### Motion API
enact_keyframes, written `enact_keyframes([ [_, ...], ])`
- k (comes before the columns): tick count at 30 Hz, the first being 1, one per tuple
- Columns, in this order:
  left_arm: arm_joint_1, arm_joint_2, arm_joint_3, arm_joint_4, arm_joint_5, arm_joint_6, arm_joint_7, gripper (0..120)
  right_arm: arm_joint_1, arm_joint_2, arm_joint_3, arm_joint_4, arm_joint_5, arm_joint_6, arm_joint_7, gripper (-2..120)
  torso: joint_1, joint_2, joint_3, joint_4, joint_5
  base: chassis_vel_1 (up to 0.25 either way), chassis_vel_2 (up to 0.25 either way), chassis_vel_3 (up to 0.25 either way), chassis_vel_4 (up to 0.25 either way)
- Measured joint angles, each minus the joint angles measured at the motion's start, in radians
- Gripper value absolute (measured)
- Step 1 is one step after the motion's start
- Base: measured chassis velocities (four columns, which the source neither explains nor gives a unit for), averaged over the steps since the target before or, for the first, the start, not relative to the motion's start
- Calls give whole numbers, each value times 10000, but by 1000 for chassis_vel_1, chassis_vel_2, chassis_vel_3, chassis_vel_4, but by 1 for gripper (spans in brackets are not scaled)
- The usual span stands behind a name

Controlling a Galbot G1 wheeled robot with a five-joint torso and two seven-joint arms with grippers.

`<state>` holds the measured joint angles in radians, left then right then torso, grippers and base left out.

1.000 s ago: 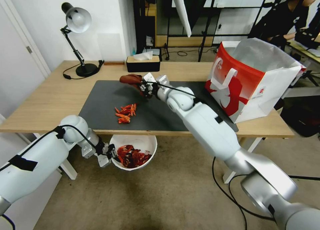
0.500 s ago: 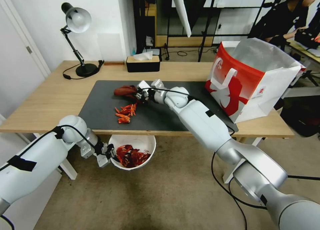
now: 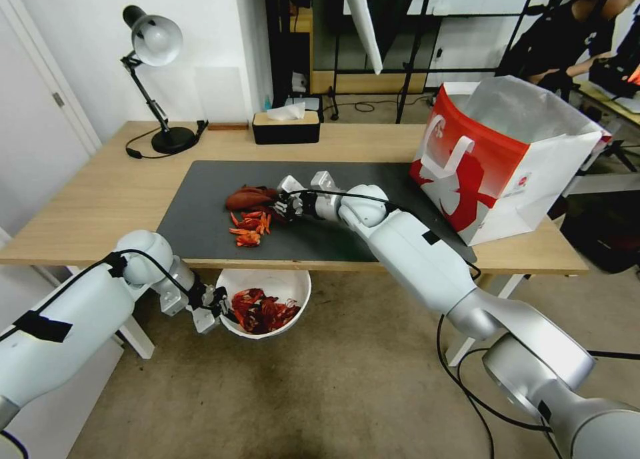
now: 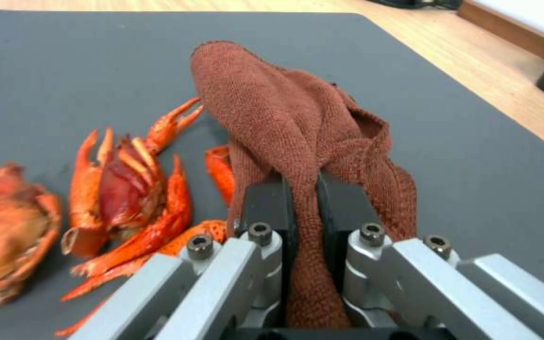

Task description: Sweep shrimp from table into container with towel, then put container into takeout bag.

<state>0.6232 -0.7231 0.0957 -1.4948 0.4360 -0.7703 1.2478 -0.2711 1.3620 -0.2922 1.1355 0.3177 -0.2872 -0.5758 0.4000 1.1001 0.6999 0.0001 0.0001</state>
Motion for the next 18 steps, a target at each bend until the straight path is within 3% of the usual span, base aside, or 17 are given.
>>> enact_keyframes([
  [18,27,9,-107,85,-21,-69,-62,0,-221,-952,-372,890,642,118,-562,5,0,0,0,-1,1,0,0,0,0],
])
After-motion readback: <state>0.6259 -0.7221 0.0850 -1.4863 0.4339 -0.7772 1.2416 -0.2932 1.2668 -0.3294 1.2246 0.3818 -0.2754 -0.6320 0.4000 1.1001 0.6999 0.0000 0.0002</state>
